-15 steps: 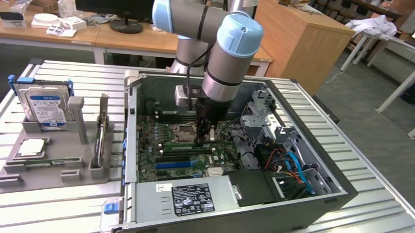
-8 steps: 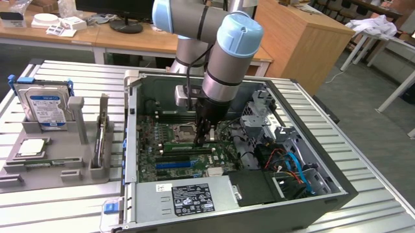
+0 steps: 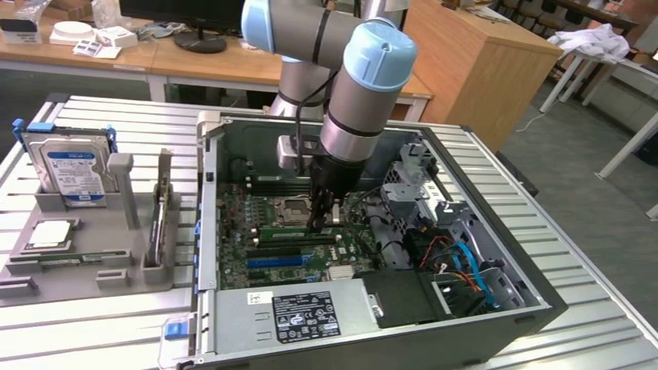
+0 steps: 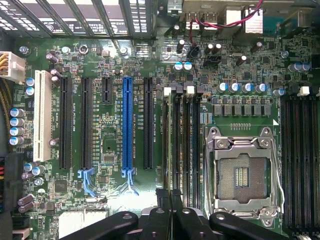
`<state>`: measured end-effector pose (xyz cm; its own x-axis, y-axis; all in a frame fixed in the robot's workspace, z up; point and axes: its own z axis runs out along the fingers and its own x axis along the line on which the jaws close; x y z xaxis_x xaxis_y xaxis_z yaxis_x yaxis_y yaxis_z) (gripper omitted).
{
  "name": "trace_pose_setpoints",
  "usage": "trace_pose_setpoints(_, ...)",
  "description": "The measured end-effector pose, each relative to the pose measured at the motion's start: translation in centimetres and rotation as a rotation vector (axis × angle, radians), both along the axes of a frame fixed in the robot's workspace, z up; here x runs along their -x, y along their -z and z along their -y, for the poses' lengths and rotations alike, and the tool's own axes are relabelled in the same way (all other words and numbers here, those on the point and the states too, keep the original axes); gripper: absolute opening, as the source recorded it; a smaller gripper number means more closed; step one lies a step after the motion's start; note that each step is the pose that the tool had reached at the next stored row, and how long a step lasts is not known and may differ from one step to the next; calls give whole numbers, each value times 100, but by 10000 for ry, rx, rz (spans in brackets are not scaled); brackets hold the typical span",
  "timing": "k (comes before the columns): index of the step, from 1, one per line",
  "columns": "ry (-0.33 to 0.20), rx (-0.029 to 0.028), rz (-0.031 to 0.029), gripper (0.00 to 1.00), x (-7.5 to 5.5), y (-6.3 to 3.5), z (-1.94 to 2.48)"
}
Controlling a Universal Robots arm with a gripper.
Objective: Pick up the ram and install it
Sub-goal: 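Insert the ram into the slot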
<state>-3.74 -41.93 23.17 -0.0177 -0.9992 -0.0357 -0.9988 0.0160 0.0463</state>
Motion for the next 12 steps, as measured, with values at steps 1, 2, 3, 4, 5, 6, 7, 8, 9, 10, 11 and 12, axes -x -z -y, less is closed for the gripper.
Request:
trace_pose_setpoints(1, -1, 0, 0, 12, 0, 0, 0)
trace_pose_setpoints(2, 2, 0, 0, 12, 1, 0, 0)
trace_pose_setpoints(3, 2, 0, 0, 12, 1, 3, 0)
trace_pose_setpoints(4, 1, 1, 0, 12, 1, 3, 0)
trace_pose_setpoints(5, 2, 0, 0, 12, 1, 4, 0)
trace_pose_setpoints(6, 2, -2, 1, 12, 1, 7, 0)
trace_pose_setpoints(7, 2, -1, 0, 12, 1, 8, 0)
trace_pose_setpoints(8, 2, 1, 0, 12, 1, 9, 0)
trace_pose_setpoints(9, 2, 0, 4, 12, 1, 12, 0)
trace_pose_setpoints(10, 2, 1, 4, 12, 1, 12, 0)
trace_pose_setpoints(11, 2, 0, 3, 12, 1, 13, 0)
trace_pose_setpoints(12, 2, -1, 4, 12, 1, 16, 0)
